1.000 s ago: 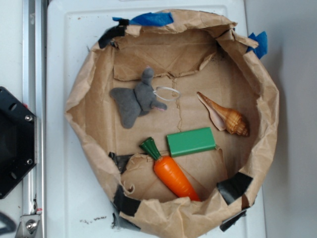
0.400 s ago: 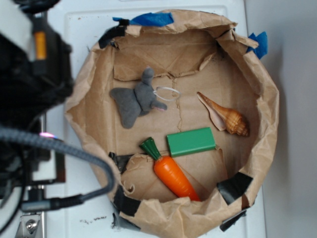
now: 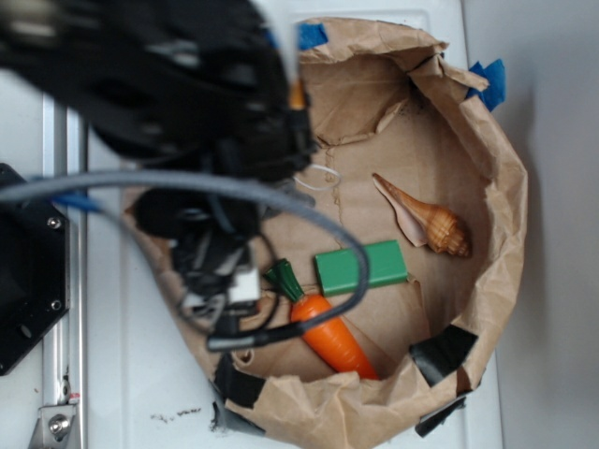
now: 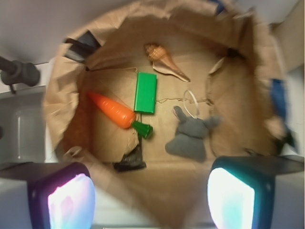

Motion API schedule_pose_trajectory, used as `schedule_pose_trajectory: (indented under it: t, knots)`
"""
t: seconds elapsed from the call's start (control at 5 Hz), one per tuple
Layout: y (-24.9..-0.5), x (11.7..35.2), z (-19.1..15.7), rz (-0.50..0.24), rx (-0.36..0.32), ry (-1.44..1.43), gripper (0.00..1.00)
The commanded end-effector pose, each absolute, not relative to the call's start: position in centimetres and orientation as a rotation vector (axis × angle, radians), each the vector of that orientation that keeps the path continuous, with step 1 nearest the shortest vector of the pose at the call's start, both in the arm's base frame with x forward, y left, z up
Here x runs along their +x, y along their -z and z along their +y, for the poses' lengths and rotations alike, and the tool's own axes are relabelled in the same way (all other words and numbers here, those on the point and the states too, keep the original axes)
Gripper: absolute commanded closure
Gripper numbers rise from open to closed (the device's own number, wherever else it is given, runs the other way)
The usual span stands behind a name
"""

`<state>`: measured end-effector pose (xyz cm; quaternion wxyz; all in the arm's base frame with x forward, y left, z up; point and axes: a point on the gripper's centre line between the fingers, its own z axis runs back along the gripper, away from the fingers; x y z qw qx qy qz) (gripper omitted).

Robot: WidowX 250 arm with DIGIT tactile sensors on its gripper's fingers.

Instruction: Grab the gray animal.

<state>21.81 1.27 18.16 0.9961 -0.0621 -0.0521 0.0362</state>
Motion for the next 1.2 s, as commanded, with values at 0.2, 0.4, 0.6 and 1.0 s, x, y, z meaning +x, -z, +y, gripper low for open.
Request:
schedule_pose_trajectory:
  t: [0.2, 0.4, 0.6, 1.0]
  knots:
    - [-14.5, 24.0, 3.4, -0.086, -0.134, -0.103, 0.0]
    - [-14.5, 24.0, 3.4, -0.086, -0.134, -0.103, 0.0]
    - [-14.5, 24.0, 3.4, -0.086, -0.134, -0.103, 0.0]
    - [-10.1, 23.6, 3.3, -0.035, -0.083, -0.1, 0.0]
